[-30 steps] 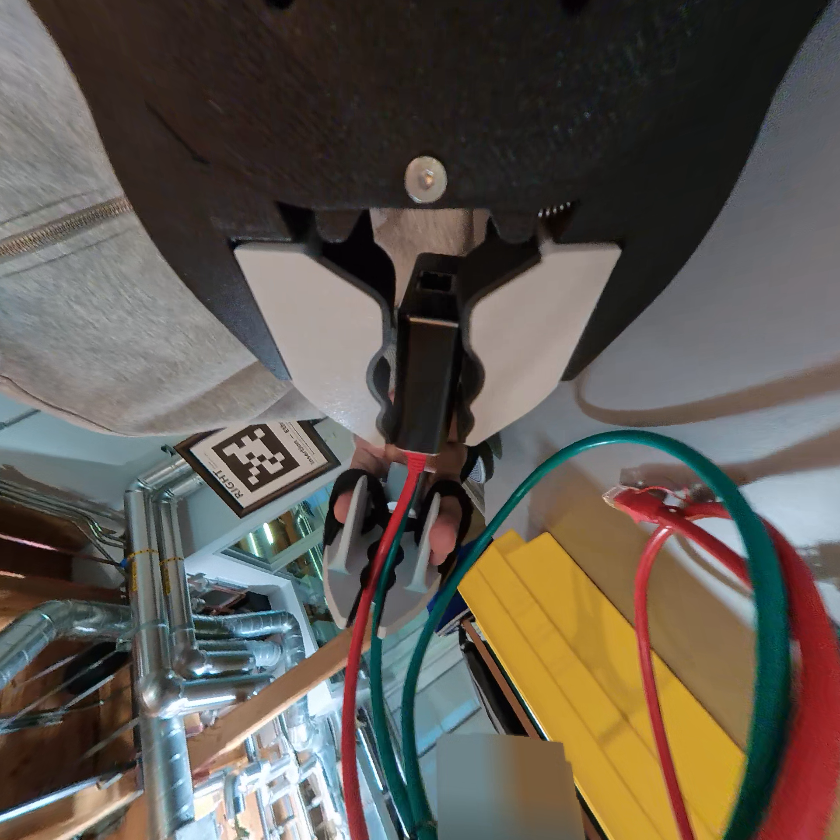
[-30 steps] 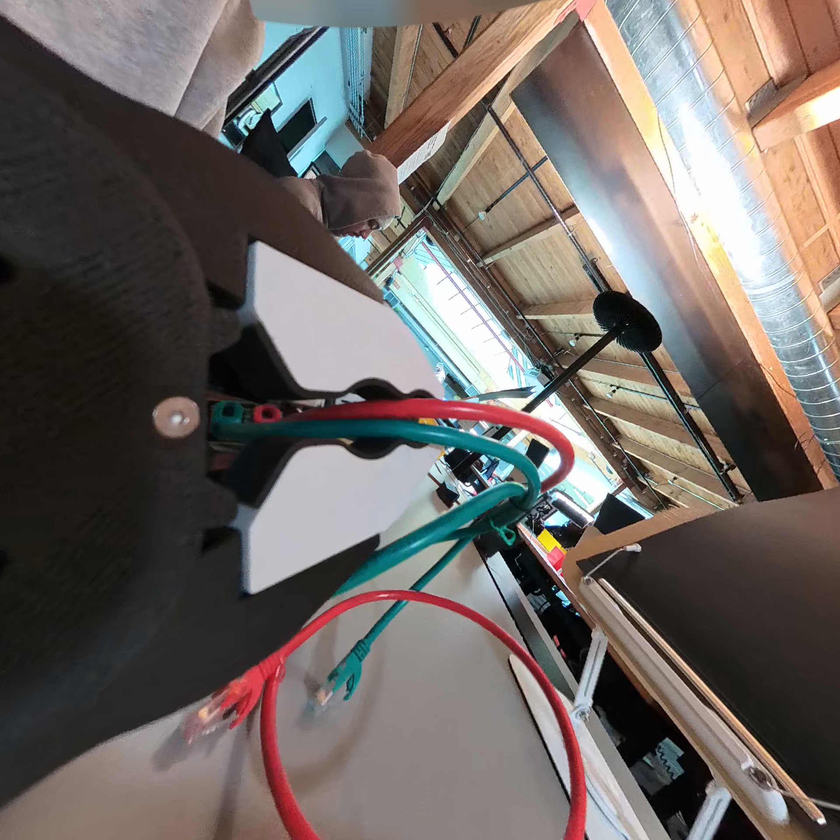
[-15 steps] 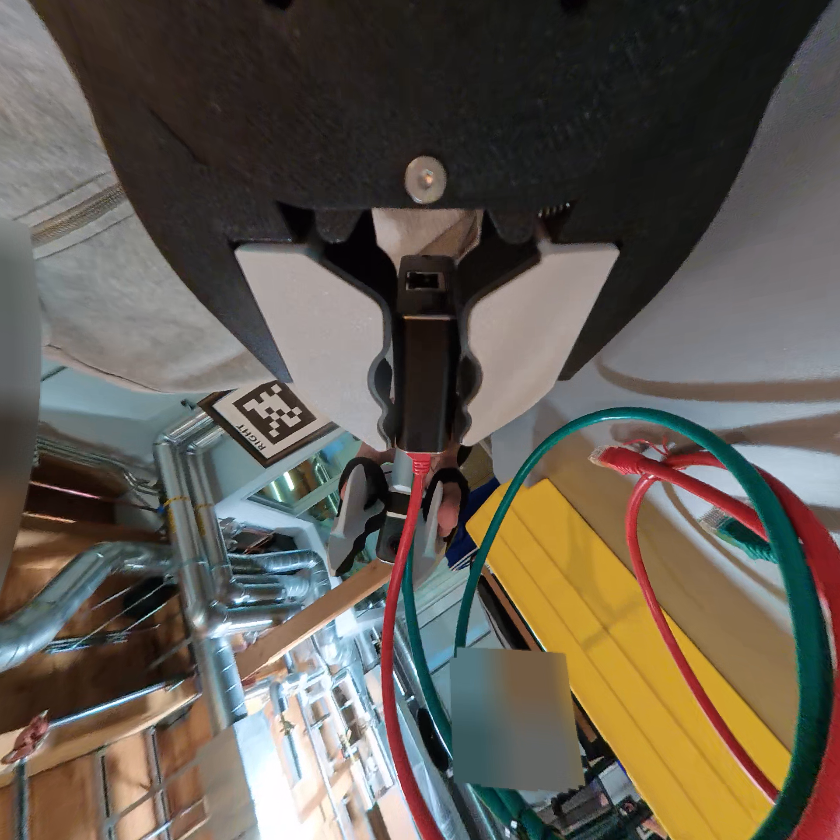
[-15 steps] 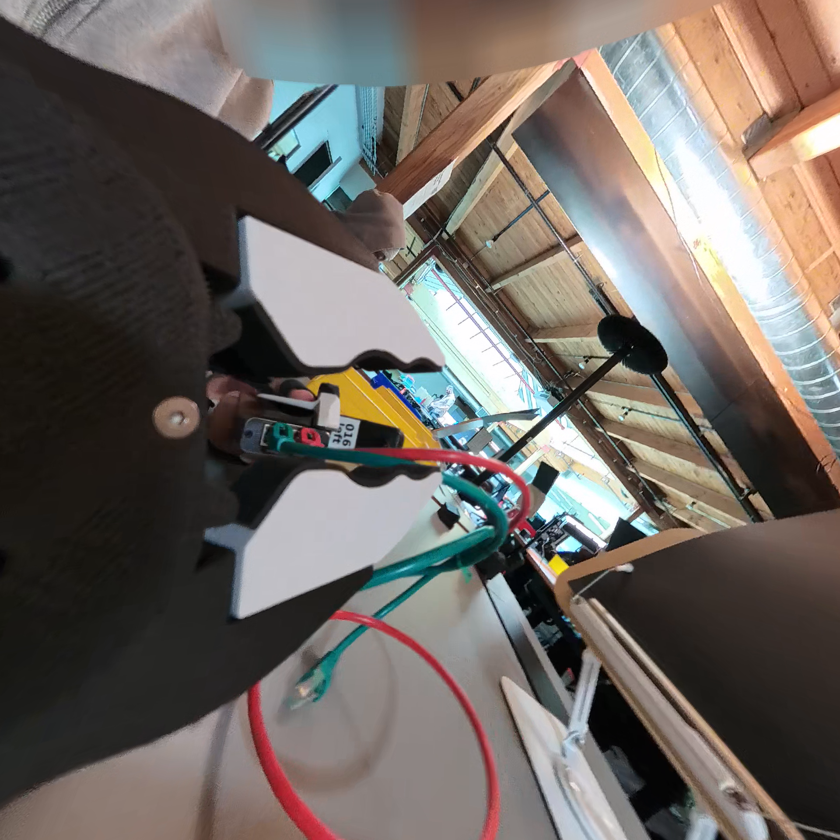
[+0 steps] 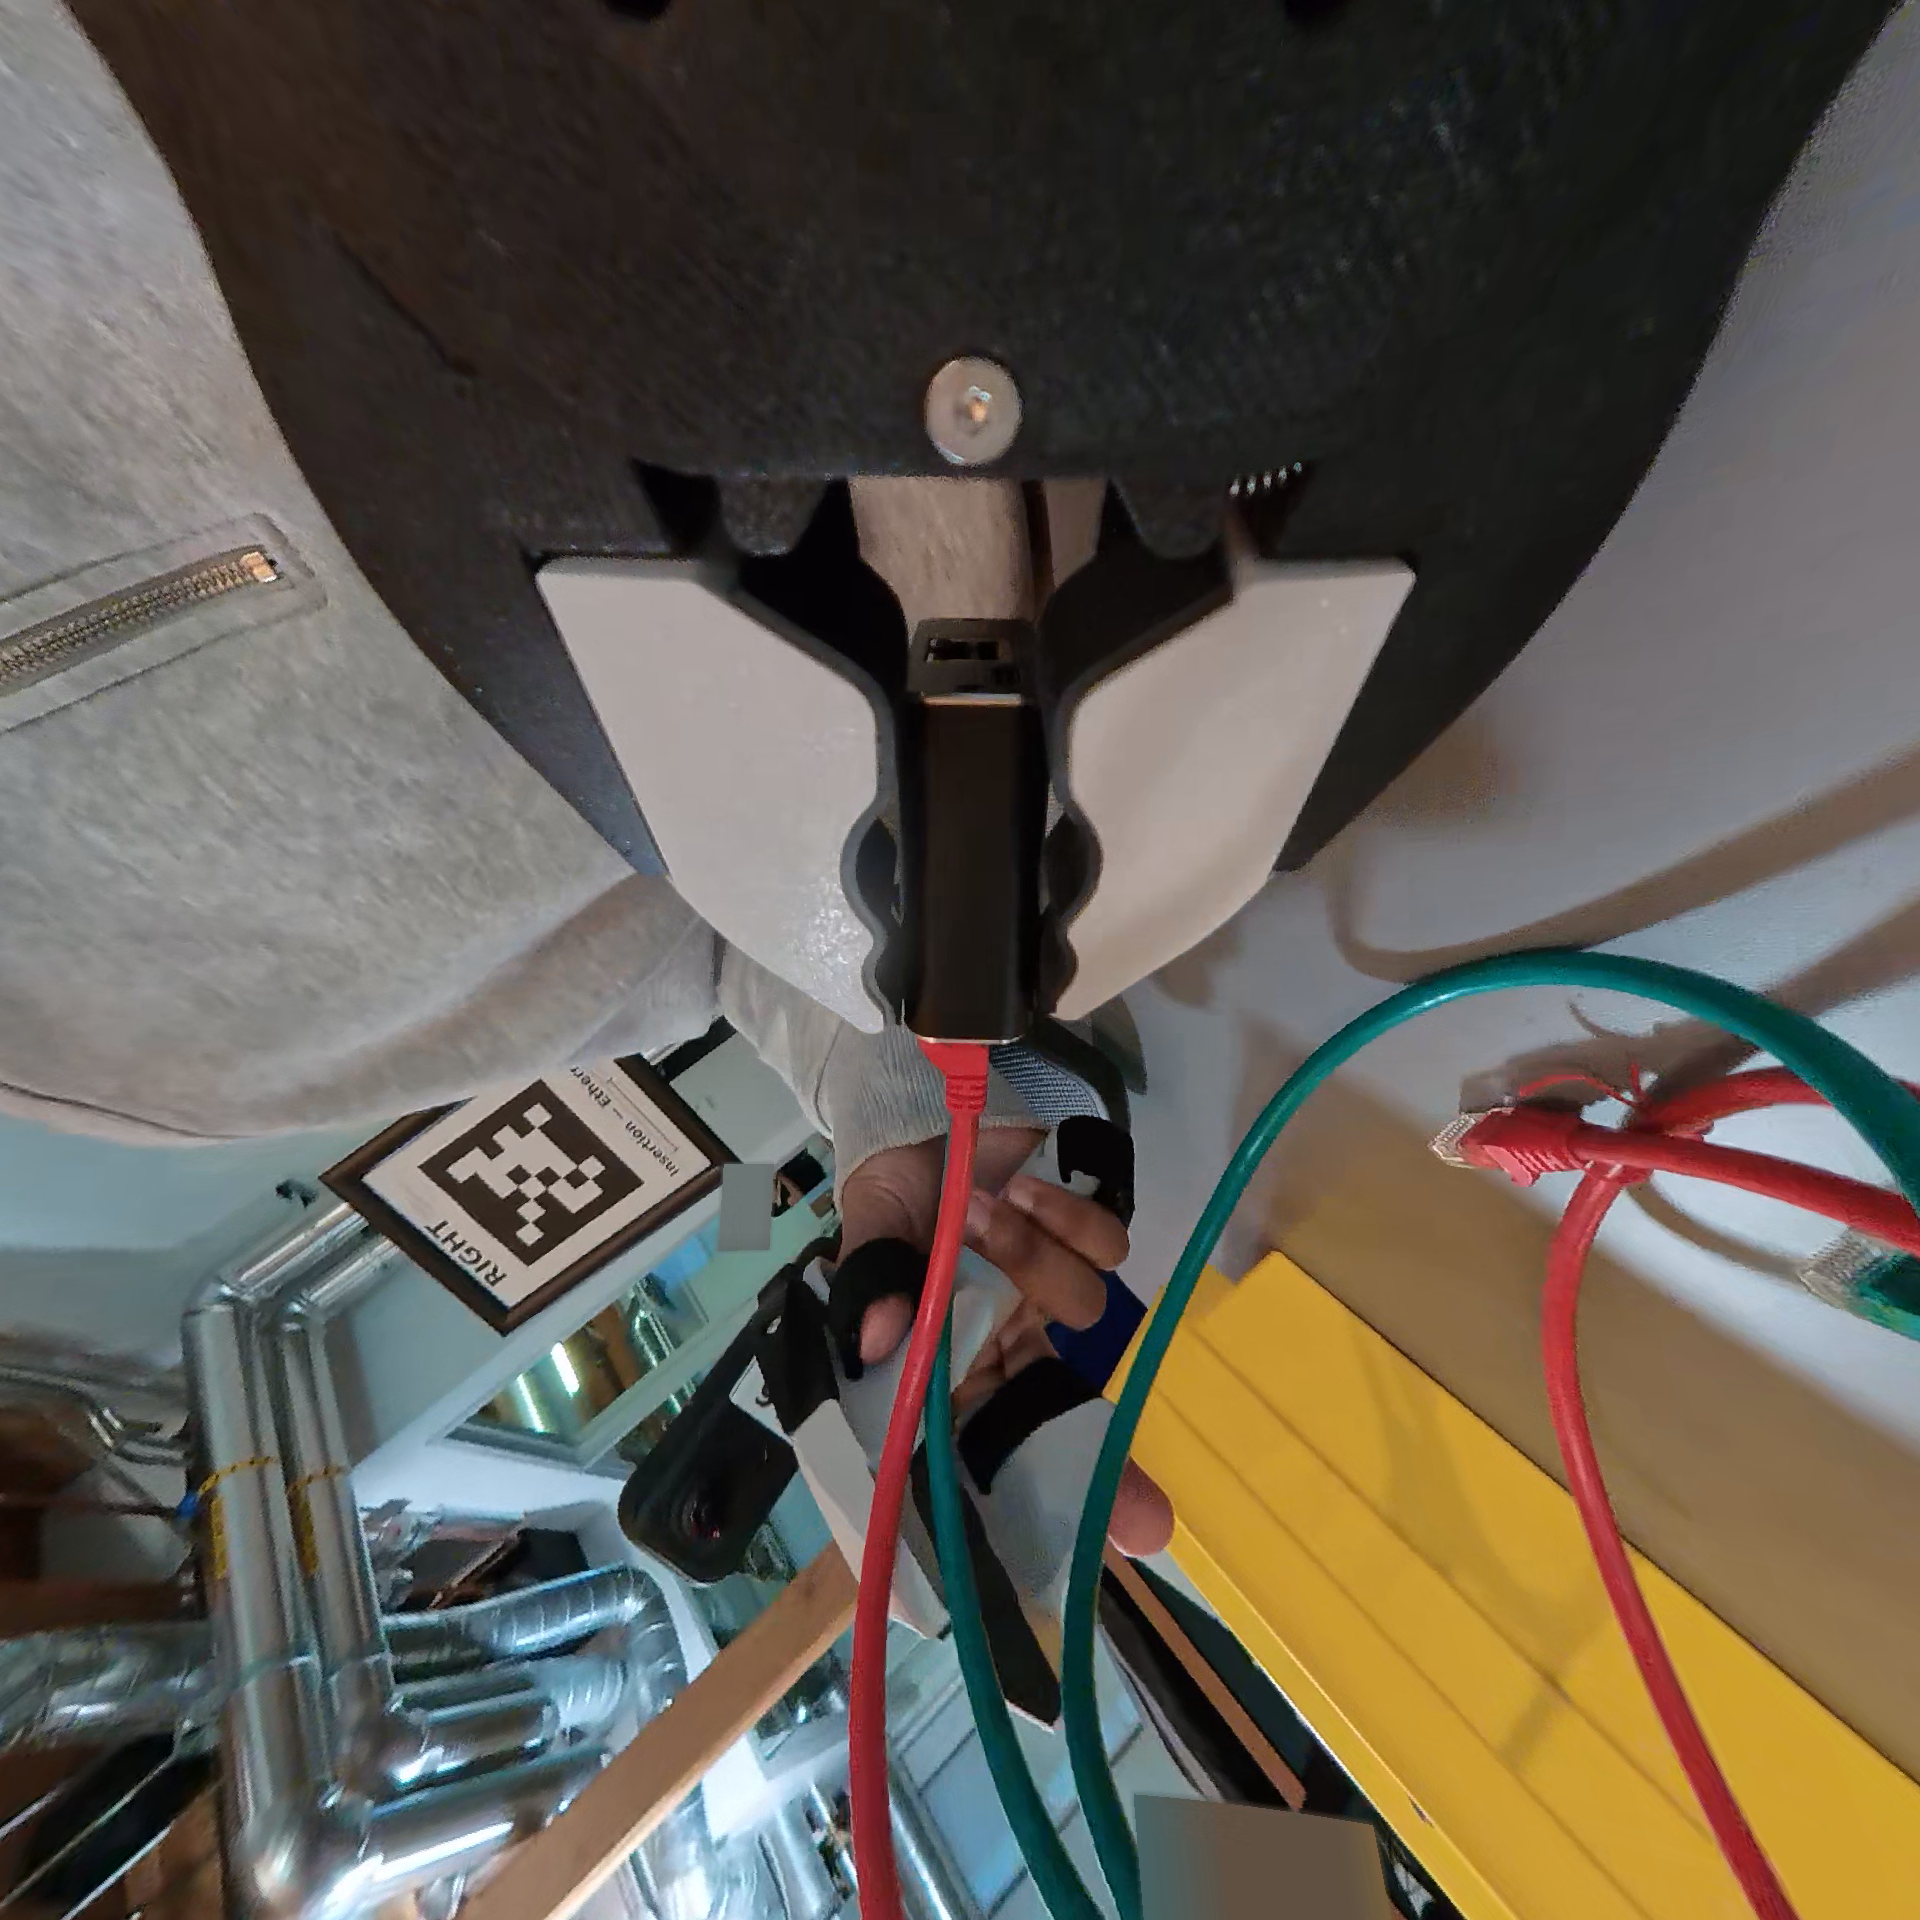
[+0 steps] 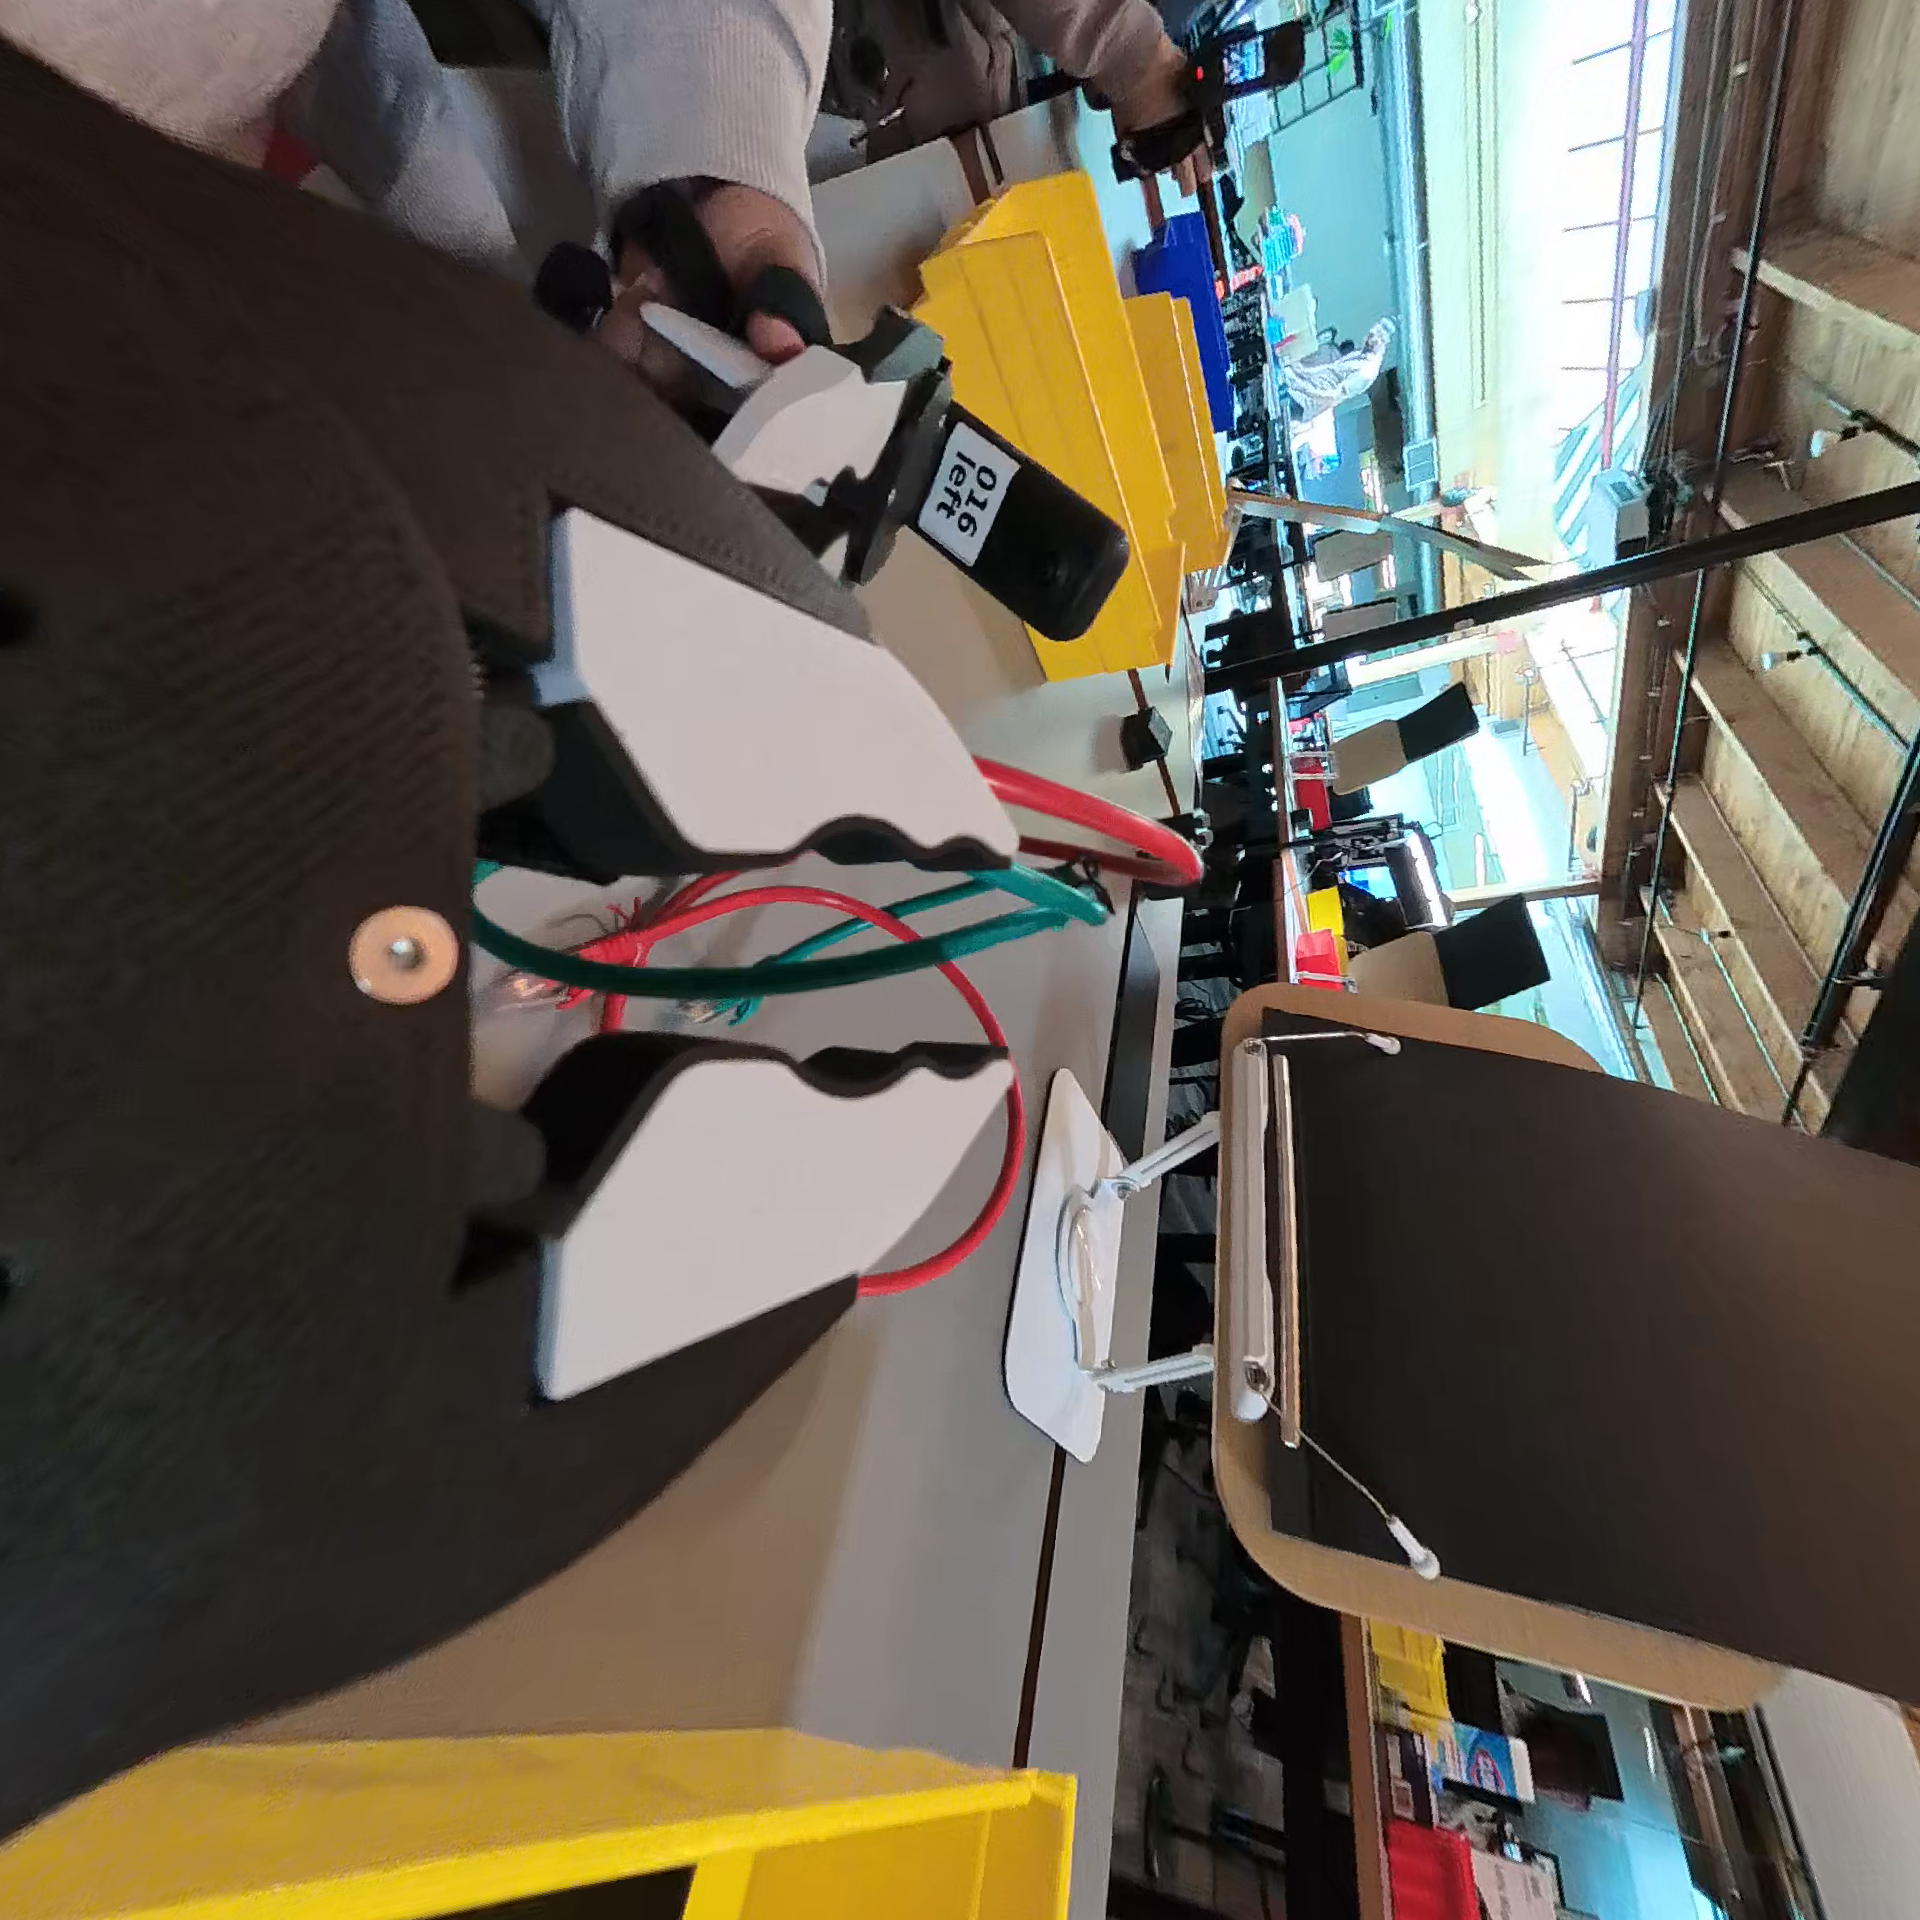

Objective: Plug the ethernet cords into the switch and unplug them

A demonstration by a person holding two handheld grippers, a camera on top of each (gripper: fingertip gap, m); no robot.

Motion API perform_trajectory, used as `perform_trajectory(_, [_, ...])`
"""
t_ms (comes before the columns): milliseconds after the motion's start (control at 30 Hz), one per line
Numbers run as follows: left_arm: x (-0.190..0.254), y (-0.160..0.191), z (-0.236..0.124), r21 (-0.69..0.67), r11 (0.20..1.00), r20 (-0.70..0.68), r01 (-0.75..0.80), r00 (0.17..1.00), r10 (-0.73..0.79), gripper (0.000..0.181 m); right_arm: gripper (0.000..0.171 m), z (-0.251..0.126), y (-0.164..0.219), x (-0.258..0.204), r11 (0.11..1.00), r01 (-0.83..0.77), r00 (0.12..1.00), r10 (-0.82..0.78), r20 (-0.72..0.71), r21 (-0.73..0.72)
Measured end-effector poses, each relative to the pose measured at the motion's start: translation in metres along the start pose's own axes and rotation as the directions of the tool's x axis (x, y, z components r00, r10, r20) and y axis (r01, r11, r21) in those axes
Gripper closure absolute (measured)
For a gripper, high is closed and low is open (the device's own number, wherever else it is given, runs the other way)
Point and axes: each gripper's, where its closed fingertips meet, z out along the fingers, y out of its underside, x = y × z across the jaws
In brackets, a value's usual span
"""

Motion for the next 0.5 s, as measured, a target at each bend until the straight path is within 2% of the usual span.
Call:
perform_trajectory(233, [0.006, -0.001, -0.001, -0.003, 1.0, -0.035, -0.005, 0.999, 0.005, 0.158, 0.138, -0.004, -0.002, -0.005, 0.999, 0.044, 0.994, -0.044, 0.099, 0.001])
perform_trajectory(367, [0.013, -0.006, -0.003, 0.032, 0.999, -0.083, 0.015, 0.996, -0.012, 0.159, 0.136, -0.006, -0.005, -0.011, 0.999, -0.024, 0.985, 0.018, 0.172, 0.033])
perform_trajectory(500, [0.011, -0.009, -0.005, 0.051, 0.998, -0.083, 0.027, 0.996, -0.023, 0.158, 0.137, -0.004, 0.0, -0.008, 0.999, -0.04, 0.987, 0.037, 0.158, 0.011])
